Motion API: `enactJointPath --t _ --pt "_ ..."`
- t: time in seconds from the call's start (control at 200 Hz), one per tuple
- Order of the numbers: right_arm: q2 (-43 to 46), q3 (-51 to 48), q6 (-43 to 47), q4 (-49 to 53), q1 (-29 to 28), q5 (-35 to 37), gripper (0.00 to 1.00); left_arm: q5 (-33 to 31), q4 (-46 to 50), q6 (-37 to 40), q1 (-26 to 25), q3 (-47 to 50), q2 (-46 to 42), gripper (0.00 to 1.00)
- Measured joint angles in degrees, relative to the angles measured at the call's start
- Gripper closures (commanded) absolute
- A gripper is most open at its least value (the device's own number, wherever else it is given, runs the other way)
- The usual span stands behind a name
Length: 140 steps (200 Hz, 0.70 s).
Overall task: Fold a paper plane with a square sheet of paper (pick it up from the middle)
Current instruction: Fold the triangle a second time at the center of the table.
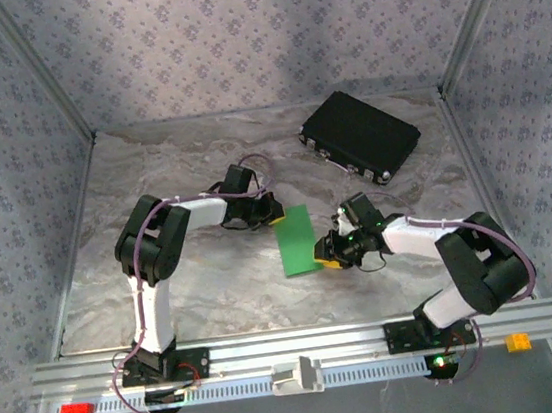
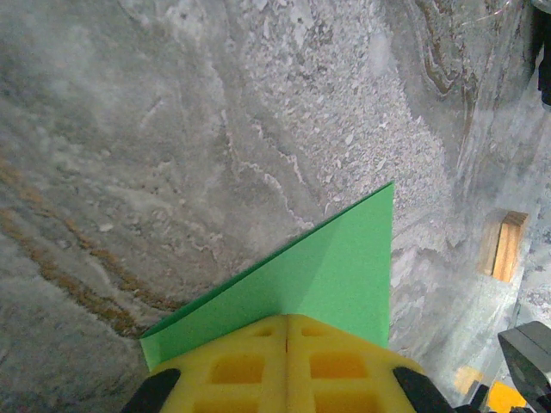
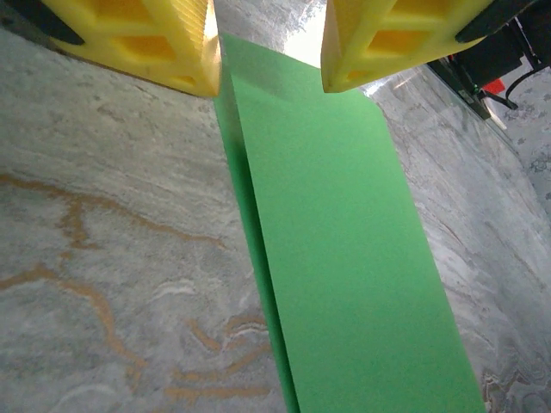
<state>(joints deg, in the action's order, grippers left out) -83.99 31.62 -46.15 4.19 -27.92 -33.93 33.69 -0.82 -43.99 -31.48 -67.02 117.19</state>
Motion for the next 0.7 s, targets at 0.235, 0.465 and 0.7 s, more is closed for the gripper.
enactJointPath --t 0.235,0.465,0.7 --pt "-0.68 -0.09 -0.9 -1.7 -0.24 -0.44 0.65 0.0 0.0 0.0 0.0 0.0 0.0 0.94" --pt "-0.83 -0.11 -2.69 -5.44 -0.37 -1.46 0.67 0.2 -0.02 0.02 0.0 -0.02 0.04 0.95" --pt "-1.38 -0.11 -4.07 -9.79 -0.15 -1.95 0.63 0.35 -0.02 0.04 0.0 -0.07 0.07 0.95"
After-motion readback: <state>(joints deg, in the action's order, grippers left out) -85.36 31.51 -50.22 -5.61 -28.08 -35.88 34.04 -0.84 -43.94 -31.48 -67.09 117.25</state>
